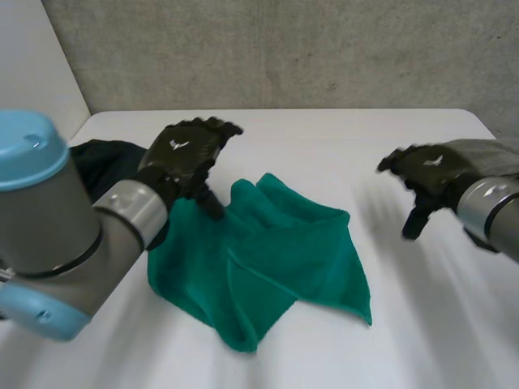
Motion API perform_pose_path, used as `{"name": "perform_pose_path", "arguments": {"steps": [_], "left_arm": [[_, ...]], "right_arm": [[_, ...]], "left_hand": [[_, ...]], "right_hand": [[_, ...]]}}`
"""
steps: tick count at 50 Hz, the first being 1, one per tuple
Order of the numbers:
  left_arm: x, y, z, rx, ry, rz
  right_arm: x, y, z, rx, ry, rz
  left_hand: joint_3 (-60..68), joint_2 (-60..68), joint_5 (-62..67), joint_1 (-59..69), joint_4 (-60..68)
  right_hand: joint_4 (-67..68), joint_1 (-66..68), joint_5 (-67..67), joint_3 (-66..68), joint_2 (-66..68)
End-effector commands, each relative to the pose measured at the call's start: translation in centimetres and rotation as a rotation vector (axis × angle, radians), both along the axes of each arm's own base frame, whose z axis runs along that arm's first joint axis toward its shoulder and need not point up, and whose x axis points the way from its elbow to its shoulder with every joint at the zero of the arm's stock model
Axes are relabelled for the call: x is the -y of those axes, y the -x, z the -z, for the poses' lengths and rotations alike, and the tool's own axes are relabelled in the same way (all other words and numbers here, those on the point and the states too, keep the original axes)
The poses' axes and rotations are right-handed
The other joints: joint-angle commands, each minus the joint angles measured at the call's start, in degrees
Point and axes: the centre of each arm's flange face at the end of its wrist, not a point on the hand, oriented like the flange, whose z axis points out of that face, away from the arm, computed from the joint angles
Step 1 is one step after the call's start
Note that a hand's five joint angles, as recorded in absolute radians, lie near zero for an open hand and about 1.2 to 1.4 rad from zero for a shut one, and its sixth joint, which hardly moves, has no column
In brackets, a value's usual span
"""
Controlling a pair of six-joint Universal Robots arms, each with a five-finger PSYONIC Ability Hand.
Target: Fold the laundry.
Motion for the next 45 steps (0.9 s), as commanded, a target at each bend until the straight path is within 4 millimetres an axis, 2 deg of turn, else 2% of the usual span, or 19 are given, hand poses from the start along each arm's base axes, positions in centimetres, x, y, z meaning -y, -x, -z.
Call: {"name": "perform_pose_path", "arguments": {"steps": [1, 8, 14, 21, 28, 34, 35, 36, 40, 45], "left_arm": [[-0.5, -2.5, 1.6, 0.024, -0.040, -0.076], [-0.4, -4.1, 3.1, 0.059, -0.107, -0.123], [-2.0, -5.7, 5.2, 0.120, -0.235, -0.154], [-3.9, -6.4, 7.0, 0.169, -0.327, -0.147], [-4.9, -6.5, 8.4, 0.188, -0.364, -0.134], [-4.1, -6.2, 9.6, 0.179, -0.344, -0.134], [-3.9, -6.1, 9.7, 0.176, -0.337, -0.134], [-3.8, -6.1, 9.8, 0.172, -0.329, -0.134], [-3.1, -5.7, 10.0, 0.156, -0.288, -0.130], [-2.7, -5.0, 10.8, 0.197, -0.232, -0.100]], "right_arm": [[-4.2, -2.6, 1.9, 0.042, -0.130, -0.088], [-6.6, -3.4, 4.3, 0.093, -0.221, -0.095], [-7.7, -3.7, 6.2, 0.088, -0.195, -0.120], [-7.9, -4.2, 8.4, 0.076, -0.178, -0.129], [-7.6, -4.0, 10.5, -0.065, -0.145, -0.104], [-7.1, -4.0, 10.9, -0.088, -0.106, -0.092], [-7.0, -4.0, 10.8, -0.086, -0.097, -0.092], [-7.0, -4.0, 10.8, -0.082, -0.086, -0.090], [-6.6, -3.9, 10.5, -0.068, -0.063, -0.081], [-6.4, -3.9, 9.7, -0.055, -0.037, -0.082]], "left_hand": [[-1.22, -0.78, -1.20, 0.02, -0.72], [1.64, 2.08, 1.67, 2.88, 2.14], [9.05, 9.48, 9.07, 10.28, 9.54], [13.92, 14.36, 13.94, 15.16, 14.42], [19.48, 19.92, 19.50, 20.72, 19.97], [19.48, 19.91, 19.50, 20.71, 19.97], [19.98, 20.41, 20.00, 21.22, 20.47], [21.15, 21.59, 21.17, 22.39, 21.65], [29.39, 29.83, 29.41, 30.63, 29.89], [37.97, 38.41, 37.99, 39.21, 38.46]], "right_hand": [[-3.53, -1.57, -3.35, -2.36, -2.71], [-3.53, -1.57, -3.35, -2.36, -2.71], [-0.44, 1.51, -0.27, 0.72, 0.37], [1.93, 3.89, 2.11, 3.10, 2.75], [5.29, 7.25, 5.47, 6.45, 6.10], [21.92, 23.88, 22.10, 23.08, 22.73], [27.95, 29.91, 28.13, 29.11, 28.77], [43.50, 45.46, 43.68, 44.66, 44.31], [66.44, 68.39, 66.61, 67.60, 67.25], [66.47, 68.43, 66.65, 67.64, 67.29]]}}
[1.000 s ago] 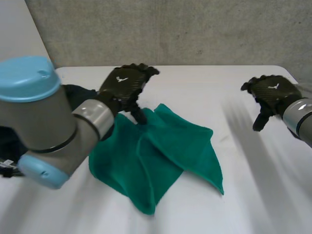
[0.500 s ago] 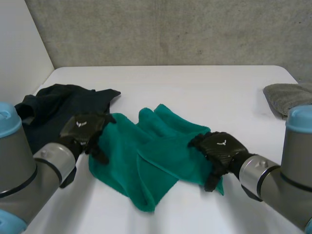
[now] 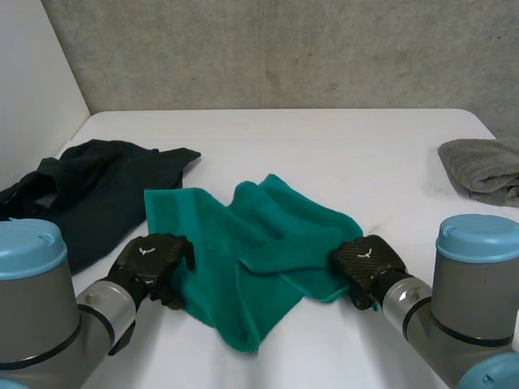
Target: Fold the laundry.
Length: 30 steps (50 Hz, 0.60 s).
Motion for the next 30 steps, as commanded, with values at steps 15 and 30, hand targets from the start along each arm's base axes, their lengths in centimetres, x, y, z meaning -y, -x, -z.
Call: {"name": "perform_pose_path", "arguments": {"steps": [15, 30], "left_arm": [[-0.4, 3.3, 2.8, 0.159, 0.151, 0.201], [-0.6, 3.0, -7.8, 0.058, 0.389, 0.122]], "right_arm": [[2.1, 2.1, -6.7, 0.039, 0.214, 0.050], [3.5, 5.3, -14.4, -0.066, 0.360, 0.103]], "left_hand": [[17.50, 17.23, 17.49, 16.46, 17.34], [43.06, 42.79, 43.05, 42.02, 42.90]], "right_hand": [[14.27, 40.51, 15.83, 14.52, 22.67], [14.27, 40.51, 15.83, 14.52, 22.67]]}}
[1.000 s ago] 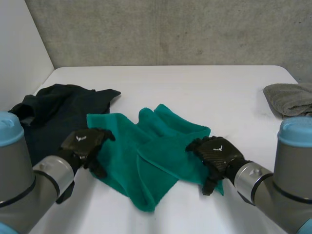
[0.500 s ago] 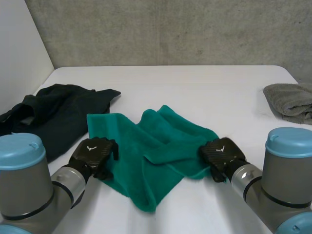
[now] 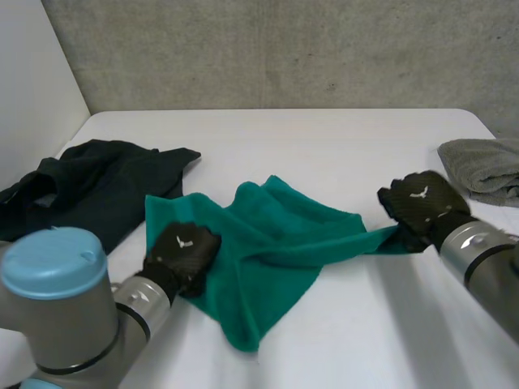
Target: Fold the laundry.
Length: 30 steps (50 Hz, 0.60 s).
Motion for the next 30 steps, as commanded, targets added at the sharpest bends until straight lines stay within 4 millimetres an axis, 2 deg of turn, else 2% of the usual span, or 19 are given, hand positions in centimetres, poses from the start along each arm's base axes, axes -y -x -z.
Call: {"name": "perform_pose_path", "arguments": {"steps": [1, 2, 4, 9, 11, 12, 15, 16, 17, 20, 23, 25, 26, 27, 30], "left_arm": [[-0.2, -0.9, -9.0, -0.124, 0.199, -0.049], [-0.1, -1.0, -9.9, -0.138, 0.220, -0.055], [0.3, -1.5, -12.0, -0.174, 0.275, -0.076], [2.3, -2.1, -13.3, -0.191, 0.316, -0.118], [3.3, -1.7, -12.3, -0.178, 0.293, -0.120], [4.5, -1.2, -10.6, -0.149, 0.252, -0.123], [6.2, -0.6, -8.5, -0.117, 0.203, -0.129], [7.3, -0.1, -7.2, -0.102, 0.176, -0.134], [7.9, 0.2, -6.5, -0.093, 0.162, -0.133], [9.9, 1.1, -3.4, -0.057, 0.109, -0.135], [11.7, 1.8, -2.0, -0.050, 0.101, -0.140], [12.3, 1.9, -2.0, -0.052, 0.109, -0.145], [12.5, 2.0, -2.0, -0.053, 0.113, -0.148], [12.8, 2.0, -2.4, -0.060, 0.122, -0.155], [12.5, 2.1, -2.3, -0.058, 0.119, -0.153]], "right_arm": [[0.4, 1.7, -6.0, -0.026, 0.127, 0.033], [0.4, 1.8, -7.2, -0.028, 0.152, 0.025], [0.3, 1.6, -8.1, -0.029, 0.165, 0.000], [0.3, 1.1, -9.5, -0.012, 0.177, -0.057], [0.7, 0.9, -9.1, -0.008, 0.164, -0.075], [0.9, 0.8, -8.7, -0.008, 0.151, -0.077], [2.2, 0.3, -5.8, -0.027, 0.059, -0.085], [2.5, 0.1, -5.1, -0.030, 0.035, -0.085], [3.3, -0.1, -3.6, -0.033, -0.010, -0.082], [4.3, -0.4, -2.2, -0.041, -0.043, -0.070], [5.3, -0.7, -0.4, -0.039, -0.077, -0.028], [5.7, -1.3, 0.8, -0.030, -0.084, -0.012], [5.8, -1.4, 1.0, -0.025, -0.082, -0.007], [6.0, -1.4, 1.2, -0.021, -0.081, 0.001], [6.1, -1.3, 1.3, 0.007, -0.092, 0.025]], "left_hand": [[12.22, 11.70, 13.67, 14.37, 11.37], [12.22, 11.70, 13.67, 14.37, 11.37], [12.22, 11.70, 13.67, 14.37, 11.37], [12.22, 11.70, 13.67, 14.37, 11.37], [12.22, 11.70, 13.67, 14.37, 11.37], [12.22, 11.70, 13.67, 14.37, 11.37], [12.22, 11.70, 13.67, 14.37, 11.37], [12.22, 11.70, 13.67, 14.37, 11.37], [12.22, 11.70, 13.67, 14.37, 11.37], [10.91, 10.38, 12.36, 13.06, 10.06], [-12.71, -13.24, -11.27, -10.56, -13.57], [-21.19, -21.72, -19.74, -19.04, -22.05], [-25.73, -26.25, -24.28, -23.57, -26.58], [-36.26, -36.79, -34.81, -34.11, -37.12], [-45.77, -46.30, -44.32, -43.62, -46.63]], "right_hand": [[12.00, 40.51, 12.95, 12.46, 12.52], [12.00, 40.51, 12.95, 12.46, 12.52], [12.00, 40.51, 12.95, 12.46, 12.52], [12.00, 40.51, 12.95, 12.46, 12.52], [12.00, 40.51, 12.95, 12.46, 12.52], [12.00, 40.51, 12.95, 12.46, 12.52], [12.00, 40.51, 12.95, 12.46, 12.52], [12.00, 40.51, 12.95, 12.46, 12.52], [12.00, 40.51, 12.95, 12.46, 12.52], [12.00, 40.51, 12.95, 12.46, 12.52], [12.00, 40.51, 12.95, 12.46, 12.52], [12.00, 40.51, 12.95, 12.46, 12.52], [12.00, 40.51, 12.95, 12.46, 12.52], [12.00, 40.51, 12.95, 12.46, 12.52], [12.00, 40.51, 12.95, 12.46, 12.52]]}}
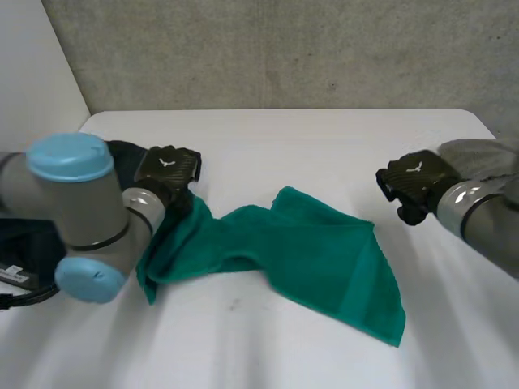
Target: Fold the laundry.
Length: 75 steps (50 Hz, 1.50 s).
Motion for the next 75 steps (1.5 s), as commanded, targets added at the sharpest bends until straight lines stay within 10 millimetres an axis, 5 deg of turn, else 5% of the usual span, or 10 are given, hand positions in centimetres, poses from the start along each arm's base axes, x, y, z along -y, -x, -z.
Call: {"name": "perform_pose_path", "arguments": {"steps": [1, 3, 4, 15, 25, 35, 47, 56, 66, 75], "left_arm": [[0.8, 0.4, 0.1, 0.002, 0.007, -0.017], [0.4, 0.0, -0.7, 0.001, 0.016, -0.028], [0.0, -0.2, -1.3, -0.002, 0.024, -0.031], [-6.7, -4.5, -3.8, -0.005, 0.002, -0.061], [-11.3, -5.8, -0.5, 0.033, -0.158, -0.014], [-9.5, -6.1, 2.1, 0.027, -0.216, -0.063], [-7.1, -5.9, 2.5, -0.005, -0.140, -0.082], [-6.4, -5.6, 3.1, 0.000, -0.148, -0.082], [-6.0, -5.5, 3.2, 0.001, -0.146, -0.082], [-6.0, -5.5, 3.4, 0.005, -0.151, -0.082]], "right_arm": [[0.8, -0.4, 1.7, 0.051, -0.030, 0.068], [0.3, -0.3, 2.2, 0.090, -0.077, 0.088], [0.2, -0.3, 2.2, 0.105, -0.088, 0.096], [-6.0, 0.9, 0.6, 0.193, -0.158, 0.059], [-11.4, 1.5, 4.1, 0.128, -0.286, -0.028], [-11.2, 1.4, 7.3, 0.119, -0.248, -0.036], [-10.1, 1.2, 9.8, 0.101, -0.238, -0.030], [-9.2, 1.1, 9.9, 0.096, -0.174, -0.019], [-8.4, 1.1, 9.6, 0.093, -0.149, -0.003], [-8.2, 1.2, 8.9, 0.098, -0.137, 0.011]], "left_hand": [[-19.90, -19.63, -20.38, -18.48, -20.21], [-20.08, -19.81, -20.56, -18.66, -20.39], [-20.24, -19.98, -20.72, -18.82, -20.56], [-17.90, -17.63, -18.37, -16.48, -18.21], [-6.45, -6.18, -6.93, -5.03, -6.77], [-9.82, -9.55, -10.29, -8.40, -10.13], [-9.82, -9.55, -10.29, -8.40, -10.13], [-9.98, -9.72, -10.46, -8.56, -10.30], [-9.48, -9.21, -9.96, -8.06, -9.80], [-9.48, -9.21, -9.96, -8.06, -9.80]], "right_hand": [[6.32, 34.91, 7.09, 6.86, 6.92], [-34.01, -5.42, -33.25, -33.48, -33.42], [-40.27, -11.68, -39.50, -39.73, -39.67], [-45.04, -16.45, -44.27, -44.51, -44.45], [-44.37, -15.78, -43.60, -43.84, -43.78], [-37.81, -9.23, -37.05, -37.28, -37.22], [-30.58, -1.99, -29.81, -30.04, -29.98], [1.37, 29.96, 2.14, 1.91, 1.97], [-0.80, 27.79, -0.03, -0.26, -0.20], [-20.97, 7.62, -20.20, -20.43, -20.38]]}}
